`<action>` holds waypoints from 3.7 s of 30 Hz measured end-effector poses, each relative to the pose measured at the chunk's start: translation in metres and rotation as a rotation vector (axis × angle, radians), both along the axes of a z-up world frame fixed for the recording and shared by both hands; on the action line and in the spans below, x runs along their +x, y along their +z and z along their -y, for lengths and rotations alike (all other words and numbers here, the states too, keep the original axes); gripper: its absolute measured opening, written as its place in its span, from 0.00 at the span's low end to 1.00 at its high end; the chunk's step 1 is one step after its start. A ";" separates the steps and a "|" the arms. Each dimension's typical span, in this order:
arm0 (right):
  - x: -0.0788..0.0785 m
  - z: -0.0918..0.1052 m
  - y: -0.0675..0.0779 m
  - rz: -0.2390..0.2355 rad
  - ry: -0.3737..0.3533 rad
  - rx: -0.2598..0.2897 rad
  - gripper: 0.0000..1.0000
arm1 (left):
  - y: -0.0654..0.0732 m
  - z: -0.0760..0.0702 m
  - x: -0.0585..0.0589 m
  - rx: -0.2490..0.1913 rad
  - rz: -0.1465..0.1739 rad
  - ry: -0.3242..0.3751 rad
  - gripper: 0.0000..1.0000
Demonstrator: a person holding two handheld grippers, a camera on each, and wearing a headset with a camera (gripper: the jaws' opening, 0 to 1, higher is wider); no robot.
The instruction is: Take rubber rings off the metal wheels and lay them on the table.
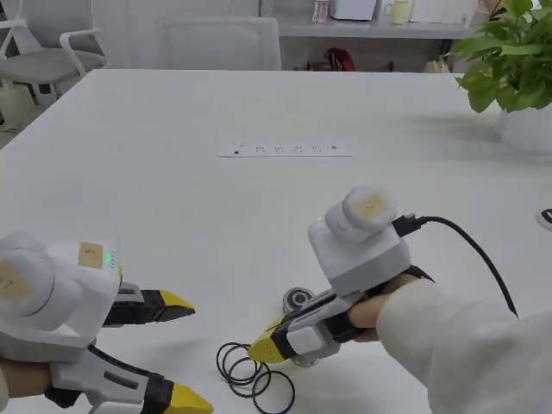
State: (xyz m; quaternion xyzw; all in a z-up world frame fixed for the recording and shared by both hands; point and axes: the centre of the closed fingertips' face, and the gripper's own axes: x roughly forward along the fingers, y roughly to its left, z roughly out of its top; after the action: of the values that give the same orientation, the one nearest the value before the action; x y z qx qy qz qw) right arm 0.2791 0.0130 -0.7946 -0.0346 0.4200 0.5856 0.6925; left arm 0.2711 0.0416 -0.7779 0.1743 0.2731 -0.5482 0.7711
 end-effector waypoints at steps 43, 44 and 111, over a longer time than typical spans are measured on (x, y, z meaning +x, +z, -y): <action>0.013 0.004 0.030 0.102 -0.004 0.030 0.18 | 0.005 0.002 -0.004 -0.017 -0.016 0.007 0.74; 0.015 0.004 0.034 0.112 -0.010 0.039 0.22 | 0.007 0.001 -0.003 -0.018 -0.015 0.007 0.75; -0.032 0.113 0.036 0.221 -0.250 0.084 0.87 | 0.013 -0.020 -0.027 -0.173 -0.057 0.145 0.90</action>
State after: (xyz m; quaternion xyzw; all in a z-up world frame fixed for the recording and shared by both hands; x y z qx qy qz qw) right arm 0.2472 -0.1004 -0.7587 -0.0174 0.3176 0.5046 0.8026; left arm 0.2446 0.0612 -0.7646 0.0714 0.2582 -0.5173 0.8128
